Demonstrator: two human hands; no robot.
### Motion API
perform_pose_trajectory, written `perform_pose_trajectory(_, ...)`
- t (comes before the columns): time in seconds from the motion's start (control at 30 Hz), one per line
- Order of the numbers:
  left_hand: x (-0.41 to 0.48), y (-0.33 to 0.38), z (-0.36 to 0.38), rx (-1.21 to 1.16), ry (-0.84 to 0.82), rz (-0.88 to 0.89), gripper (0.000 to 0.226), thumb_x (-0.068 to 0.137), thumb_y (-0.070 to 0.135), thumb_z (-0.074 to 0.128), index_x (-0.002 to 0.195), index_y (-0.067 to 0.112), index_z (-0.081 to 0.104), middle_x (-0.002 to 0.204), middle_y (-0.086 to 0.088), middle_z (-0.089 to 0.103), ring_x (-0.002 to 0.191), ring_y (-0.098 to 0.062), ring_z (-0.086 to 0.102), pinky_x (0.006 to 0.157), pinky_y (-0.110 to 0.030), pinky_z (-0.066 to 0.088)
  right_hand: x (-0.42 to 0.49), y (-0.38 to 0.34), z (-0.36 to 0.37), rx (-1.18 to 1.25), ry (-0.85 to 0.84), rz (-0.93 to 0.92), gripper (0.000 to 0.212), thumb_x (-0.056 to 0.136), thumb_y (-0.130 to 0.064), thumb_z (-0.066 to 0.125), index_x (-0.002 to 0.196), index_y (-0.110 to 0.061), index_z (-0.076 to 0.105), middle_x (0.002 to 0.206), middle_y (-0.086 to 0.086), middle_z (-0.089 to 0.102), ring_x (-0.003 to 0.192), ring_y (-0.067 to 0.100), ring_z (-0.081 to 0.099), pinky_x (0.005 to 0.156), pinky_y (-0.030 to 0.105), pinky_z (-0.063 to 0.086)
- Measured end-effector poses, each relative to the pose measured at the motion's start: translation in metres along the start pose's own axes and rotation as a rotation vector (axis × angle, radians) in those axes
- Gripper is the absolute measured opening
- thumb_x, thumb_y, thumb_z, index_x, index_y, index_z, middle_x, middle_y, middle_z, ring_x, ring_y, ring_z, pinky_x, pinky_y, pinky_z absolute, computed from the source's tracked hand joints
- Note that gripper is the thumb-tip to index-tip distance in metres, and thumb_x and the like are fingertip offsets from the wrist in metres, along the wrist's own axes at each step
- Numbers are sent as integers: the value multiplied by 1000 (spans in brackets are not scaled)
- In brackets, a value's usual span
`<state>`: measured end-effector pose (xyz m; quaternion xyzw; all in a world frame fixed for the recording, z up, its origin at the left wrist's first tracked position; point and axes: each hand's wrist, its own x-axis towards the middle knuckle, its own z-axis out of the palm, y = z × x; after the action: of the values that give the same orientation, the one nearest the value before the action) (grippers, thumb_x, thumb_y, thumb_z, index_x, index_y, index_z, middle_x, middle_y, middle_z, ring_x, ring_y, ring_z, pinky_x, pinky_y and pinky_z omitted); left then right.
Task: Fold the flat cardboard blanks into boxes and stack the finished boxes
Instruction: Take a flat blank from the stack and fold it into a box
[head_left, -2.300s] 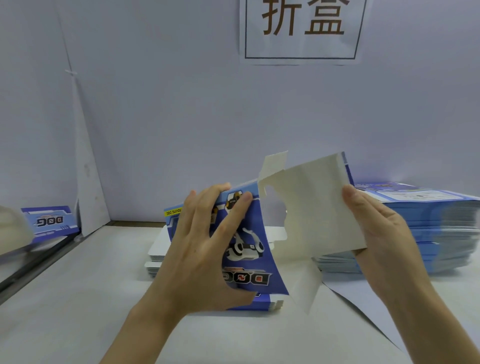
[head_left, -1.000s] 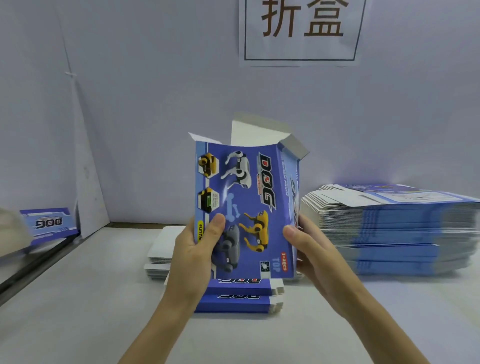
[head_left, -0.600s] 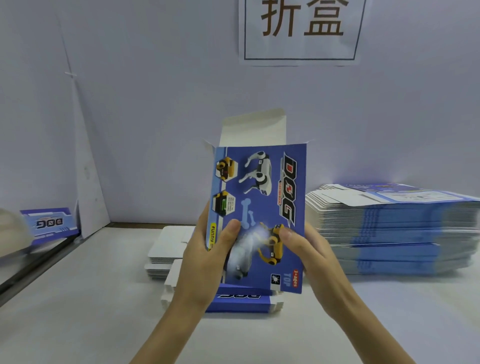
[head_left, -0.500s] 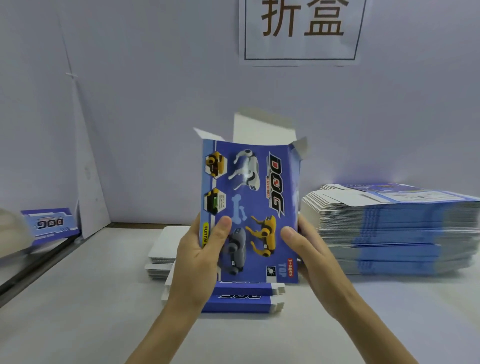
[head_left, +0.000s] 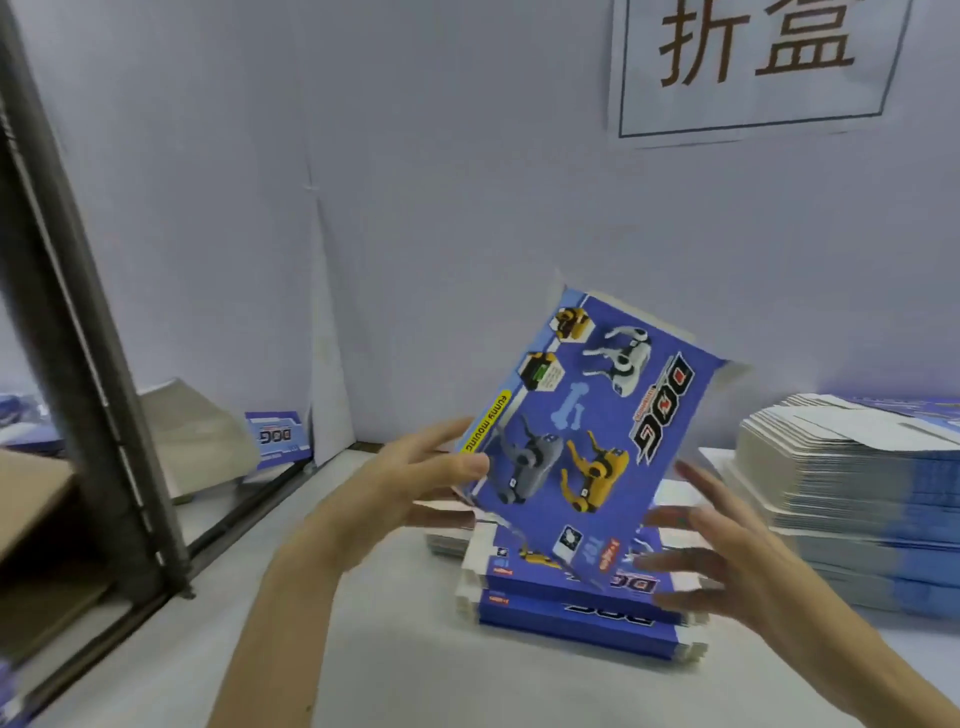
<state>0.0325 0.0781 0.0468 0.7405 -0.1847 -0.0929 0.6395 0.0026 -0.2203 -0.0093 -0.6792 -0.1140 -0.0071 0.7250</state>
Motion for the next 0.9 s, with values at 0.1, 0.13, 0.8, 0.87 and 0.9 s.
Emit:
perform_pose_trajectory(0.1,-6,2,-38,-196,384,5,17,70,31,76,84,21,74,82,-4,71,65,-12,69,60,-25,58,11,5,-11,61,81,43,45,78,-39,60,121,-51,57,104,5,73,84,37,73,56,41,59)
perform_pose_trajectory(0.13,-4,6,-51,-321,556,24,13,78,26,75,77,14,69,73,-7,67,56,-12,67,55,-25,57,14,6,-14,68,94,55,40,78,-38,58,115,-53,60,103,5,74,82,38,73,55,41,59)
perform_pose_trajectory(0.8,72,-108,85,1117,-232,-56,90,83,58,63,152,42,8,162,2,-9,148,-20,-14,118,-48,-7,1,31,-4,-786,53,102,22,93,-30,63,111,-41,56,124,-16,55,115,5,52,89,17,42)
perform_pose_trajectory(0.87,68,-109,94,1239,-230,-59,85,90,47,59,154,33,5,162,-6,-7,149,-26,-8,119,-47,-3,1,31,-7,-843,61,90,24,95,-31,61,114,-43,52,125,-17,52,119,5,47,90,15,39)
perform_pose_trajectory(0.9,65,-108,97,1308,-232,-62,81,94,38,56,155,28,3,162,-10,-6,149,-29,-5,119,-47,1,2,31,-9,-843,77,70,24,95,-29,61,112,-43,52,125,-17,52,119,5,47,92,17,38)
